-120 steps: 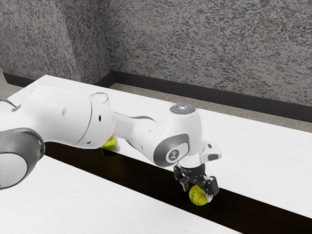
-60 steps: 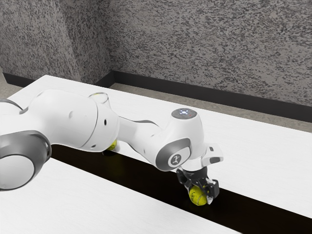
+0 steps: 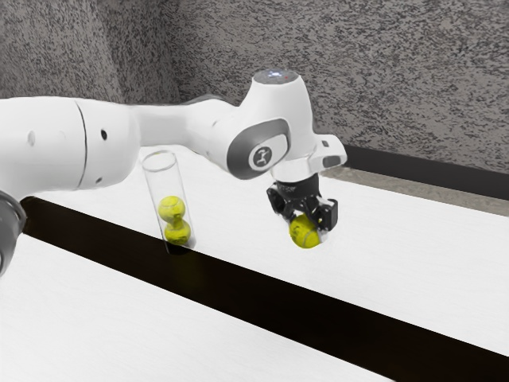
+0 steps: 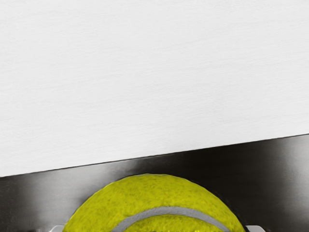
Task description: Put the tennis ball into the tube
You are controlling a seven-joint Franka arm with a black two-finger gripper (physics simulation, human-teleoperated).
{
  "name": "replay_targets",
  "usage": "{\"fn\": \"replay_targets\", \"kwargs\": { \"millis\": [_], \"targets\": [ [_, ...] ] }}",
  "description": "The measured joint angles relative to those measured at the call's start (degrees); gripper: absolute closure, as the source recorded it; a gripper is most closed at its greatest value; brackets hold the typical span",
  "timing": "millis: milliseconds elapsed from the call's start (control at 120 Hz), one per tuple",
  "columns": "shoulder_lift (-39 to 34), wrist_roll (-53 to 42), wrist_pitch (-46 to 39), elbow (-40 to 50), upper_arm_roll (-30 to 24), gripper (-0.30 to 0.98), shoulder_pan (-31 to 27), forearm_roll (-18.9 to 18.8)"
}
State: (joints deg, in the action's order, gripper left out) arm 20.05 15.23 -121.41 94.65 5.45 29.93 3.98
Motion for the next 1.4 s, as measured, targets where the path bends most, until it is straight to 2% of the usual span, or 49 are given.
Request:
{"fn": "replay_targets", "kwargs": {
  "millis": [100,233,367,525,600,675,850,1242,1400],
  "targets": [
    [-2.08,0.19,8.48,-5.34,4.7,0.3,-0.56,-3.24],
    [-2.48,-0.08,19.05,-12.23,8.17,0.3,-5.19,-5.86],
    [-2.69,-1.06,26.4,-16.29,9.07,0.3,-12.73,-7.15],
    [-2.35,-3.45,31.01,-18.83,9.2,0.3,-21.65,-7.45],
    [-1.6,-5.0,32.09,-19.12,9.22,0.29,-25.6,-7.27],
    [0.5,-6.51,32.74,-21.15,9.08,0.3,-26.88,-7.1],
    [2.09,-9.19,33.01,-23.07,7.99,0.31,-27.04,-6.25],
    [-3.02,-10.3,28.28,-13.99,4.43,0.28,-26.66,-4.64],
    [-0.23,-10.62,26.84,-16.88,4.43,0.27,-26.97,-4.59]
  ]
}}
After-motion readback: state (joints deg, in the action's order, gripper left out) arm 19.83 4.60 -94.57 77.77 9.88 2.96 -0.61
